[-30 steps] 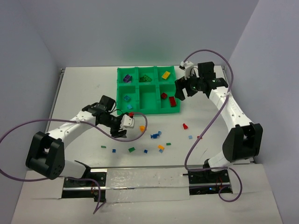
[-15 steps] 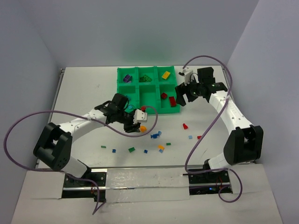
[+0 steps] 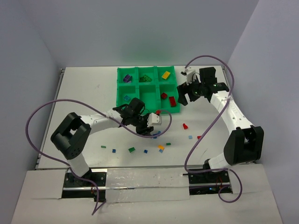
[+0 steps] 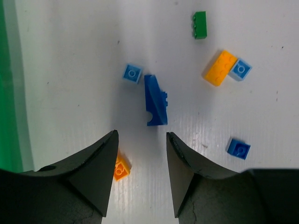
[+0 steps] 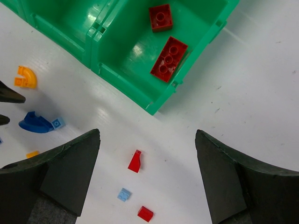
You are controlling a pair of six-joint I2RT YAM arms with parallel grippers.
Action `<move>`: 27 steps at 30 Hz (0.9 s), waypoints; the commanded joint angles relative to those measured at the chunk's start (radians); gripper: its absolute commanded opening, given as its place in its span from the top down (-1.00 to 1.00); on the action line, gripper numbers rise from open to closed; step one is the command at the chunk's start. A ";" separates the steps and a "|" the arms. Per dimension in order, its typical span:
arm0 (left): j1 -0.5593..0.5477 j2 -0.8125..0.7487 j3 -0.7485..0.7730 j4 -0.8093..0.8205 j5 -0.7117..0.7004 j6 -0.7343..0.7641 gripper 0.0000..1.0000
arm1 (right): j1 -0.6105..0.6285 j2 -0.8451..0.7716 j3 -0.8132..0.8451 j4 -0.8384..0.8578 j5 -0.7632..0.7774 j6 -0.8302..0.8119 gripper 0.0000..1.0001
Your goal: Sort the legos into containers by color
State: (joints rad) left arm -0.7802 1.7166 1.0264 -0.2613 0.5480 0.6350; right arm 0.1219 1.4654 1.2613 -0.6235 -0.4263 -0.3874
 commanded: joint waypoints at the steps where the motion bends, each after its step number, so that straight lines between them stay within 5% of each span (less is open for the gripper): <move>1: -0.017 0.009 0.037 0.061 0.012 -0.042 -0.14 | -0.014 -0.034 -0.002 0.021 0.014 -0.013 -0.79; 10: -0.042 0.056 0.062 0.055 0.048 -0.028 -0.29 | -0.022 -0.071 -0.056 0.023 0.017 -0.020 -0.79; 22: -0.066 0.102 0.081 0.083 0.072 -0.072 -0.01 | -0.036 -0.116 -0.103 0.020 0.016 -0.032 -0.79; 27: -0.065 0.120 0.093 0.083 0.070 -0.098 0.28 | -0.036 -0.123 -0.105 0.019 0.006 -0.033 -0.78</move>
State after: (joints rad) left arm -0.8391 1.8276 1.0700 -0.2180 0.5892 0.5684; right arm 0.0933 1.3823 1.1606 -0.6212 -0.4107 -0.4069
